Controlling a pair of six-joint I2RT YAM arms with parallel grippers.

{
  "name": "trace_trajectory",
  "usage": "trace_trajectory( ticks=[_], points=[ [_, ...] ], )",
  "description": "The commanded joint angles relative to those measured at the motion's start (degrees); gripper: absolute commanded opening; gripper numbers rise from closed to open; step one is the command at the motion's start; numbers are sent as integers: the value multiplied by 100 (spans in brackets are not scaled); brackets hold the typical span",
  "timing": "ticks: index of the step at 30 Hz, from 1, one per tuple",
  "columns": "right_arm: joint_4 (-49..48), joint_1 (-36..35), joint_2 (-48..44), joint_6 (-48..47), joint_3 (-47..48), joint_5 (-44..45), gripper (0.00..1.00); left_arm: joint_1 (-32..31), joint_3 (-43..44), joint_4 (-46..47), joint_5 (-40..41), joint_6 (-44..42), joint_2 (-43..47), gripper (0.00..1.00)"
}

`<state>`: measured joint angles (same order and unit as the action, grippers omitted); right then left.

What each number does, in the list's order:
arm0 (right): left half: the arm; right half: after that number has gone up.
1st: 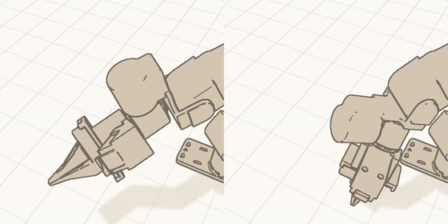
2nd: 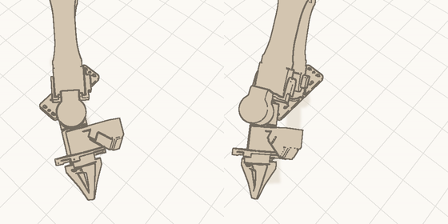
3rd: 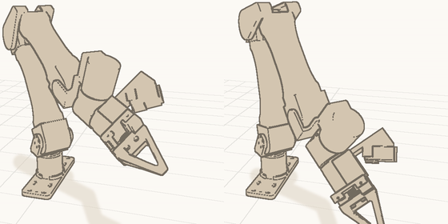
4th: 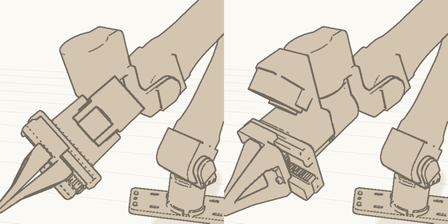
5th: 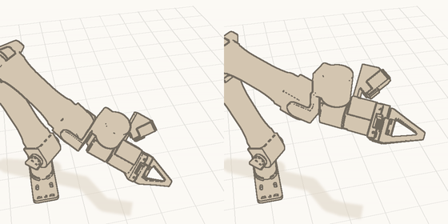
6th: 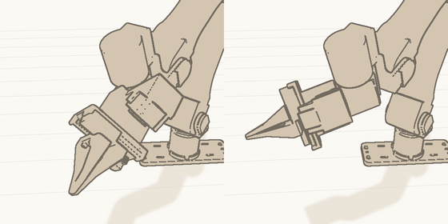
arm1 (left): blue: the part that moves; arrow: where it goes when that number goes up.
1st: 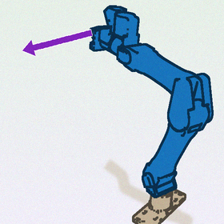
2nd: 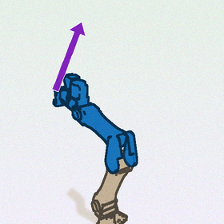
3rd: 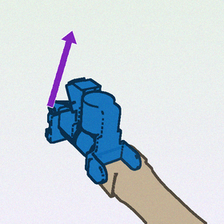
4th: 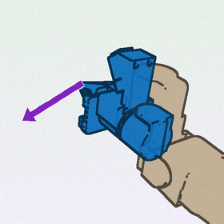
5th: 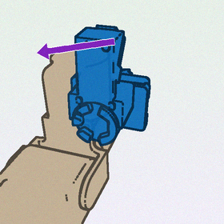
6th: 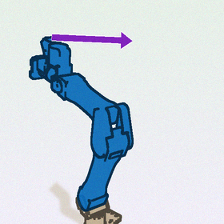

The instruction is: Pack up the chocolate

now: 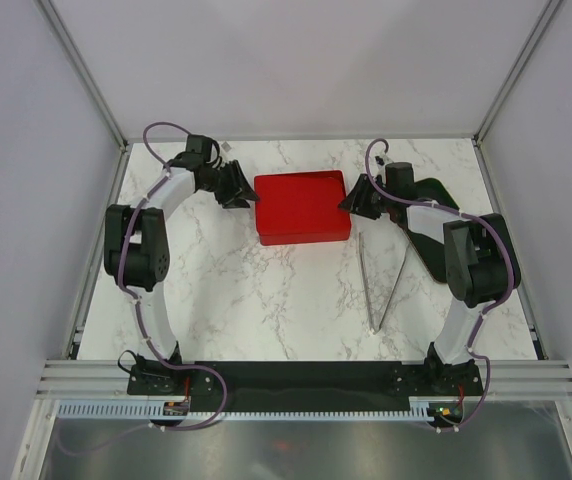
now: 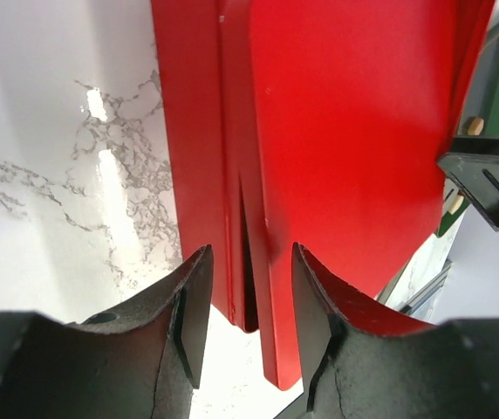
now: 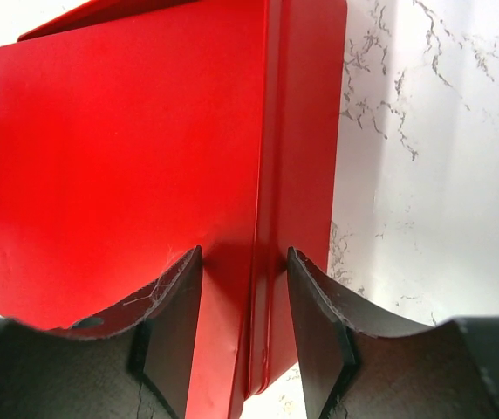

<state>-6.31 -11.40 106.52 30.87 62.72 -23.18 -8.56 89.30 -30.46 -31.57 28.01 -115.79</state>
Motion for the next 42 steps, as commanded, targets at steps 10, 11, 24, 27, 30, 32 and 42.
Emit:
trace_trajectory(
  ticks=[10, 11, 24, 27, 30, 32, 42],
  points=[
    [182, 6, -307, -108, 302, -90, 52, 38, -17, 75, -376, -287, -120, 40],
    [200, 6, -316, -125, 302, -90, 51, 38, -44, 84, -367, -296, -137, 39],
    [226, 15, -360, -125, 469, -178, 59, 65, 18, 101, -288, -217, -392, 16],
    [217, 15, -307, -117, 504, -222, 55, 65, 61, 93, -288, -217, -418, 15],
    [209, 15, -229, -108, 548, -257, 52, 65, 132, 93, -314, -191, -462, 15],
    [217, 15, -193, -117, 566, -249, 50, 65, 210, 93, -341, -182, -506, 15],
    [77, 15, -61, -125, 557, -406, 44, 56, 334, 101, -393, -129, -629, 15]
  ],
)
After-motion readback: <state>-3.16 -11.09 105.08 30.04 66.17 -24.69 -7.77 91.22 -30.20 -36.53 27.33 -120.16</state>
